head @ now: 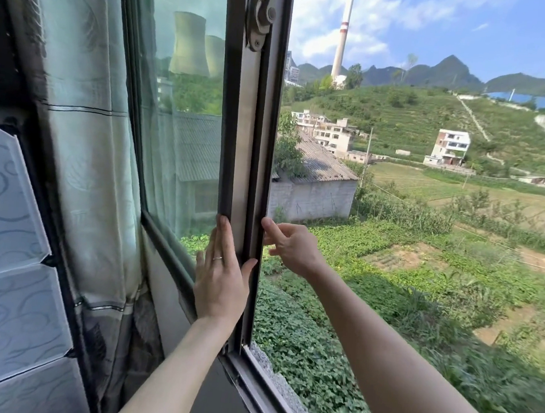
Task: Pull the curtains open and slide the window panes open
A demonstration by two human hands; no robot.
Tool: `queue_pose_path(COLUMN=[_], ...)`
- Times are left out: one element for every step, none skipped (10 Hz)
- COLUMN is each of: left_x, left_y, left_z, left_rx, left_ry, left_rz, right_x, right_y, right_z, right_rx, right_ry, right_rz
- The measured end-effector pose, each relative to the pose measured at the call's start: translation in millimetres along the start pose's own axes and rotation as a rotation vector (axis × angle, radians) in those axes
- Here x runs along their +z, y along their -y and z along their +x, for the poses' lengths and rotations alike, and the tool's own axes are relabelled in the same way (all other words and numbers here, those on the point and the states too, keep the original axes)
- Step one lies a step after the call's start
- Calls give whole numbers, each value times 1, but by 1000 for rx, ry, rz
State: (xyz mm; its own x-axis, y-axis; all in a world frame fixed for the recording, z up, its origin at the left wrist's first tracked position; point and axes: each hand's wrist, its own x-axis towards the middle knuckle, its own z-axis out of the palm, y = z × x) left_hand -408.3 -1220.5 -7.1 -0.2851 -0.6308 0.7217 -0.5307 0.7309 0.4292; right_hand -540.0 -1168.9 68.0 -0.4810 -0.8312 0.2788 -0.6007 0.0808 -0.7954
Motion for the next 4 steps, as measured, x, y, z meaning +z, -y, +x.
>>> queue_pose_path(left_x=[-11,-19,-3,17], left_y=[-5,-10,-24,-50], left_z=[-6,-21,-55,-95], left_rx=[-21,109,296,367], left_ry=[103,132,247,684], left_rz=[34,75,39,129], right_x=[-11,-22,-39,-58], right_y=[-11,-32,-65,-97], right_z=[-25,-73,-137,-208], right_rx=[25,66,172,328], right_ry=[62,83,109,58], right_rz=[-170,-237,-313,-396])
